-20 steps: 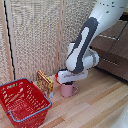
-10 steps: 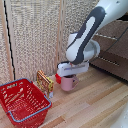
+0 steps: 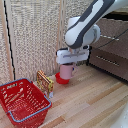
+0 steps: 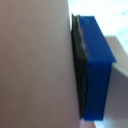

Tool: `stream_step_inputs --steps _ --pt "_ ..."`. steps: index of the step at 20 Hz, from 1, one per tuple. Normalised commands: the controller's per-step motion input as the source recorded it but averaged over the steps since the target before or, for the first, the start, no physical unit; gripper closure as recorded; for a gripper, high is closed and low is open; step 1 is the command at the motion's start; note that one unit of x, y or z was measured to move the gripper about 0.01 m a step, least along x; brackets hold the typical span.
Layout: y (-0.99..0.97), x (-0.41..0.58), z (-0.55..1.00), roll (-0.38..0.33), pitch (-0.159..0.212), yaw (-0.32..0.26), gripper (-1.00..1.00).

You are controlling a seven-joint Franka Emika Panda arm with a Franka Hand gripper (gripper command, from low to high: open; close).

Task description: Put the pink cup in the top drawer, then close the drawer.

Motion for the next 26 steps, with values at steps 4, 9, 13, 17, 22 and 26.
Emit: stream_step_inputs --steps 4,9,13,17,22,26 --pt "-0.16 0.534 0.79 0.009 0.147 0.043 1.0" --pt "-0.18 0.48 0.83 0.0 0.148 0.01 1.0" --pt "-0.21 0.477 0.88 0.0 0.126 0.0 1.0" --pt "-0.19 0.479 0.91 0.002 0.105 0.003 1.0" --pt "-0.29 0.337 0.99 0.001 0.018 0.0 1.0" --pt "-0.41 0.24 0.99 0.0 -0.014 0.0 1.0"
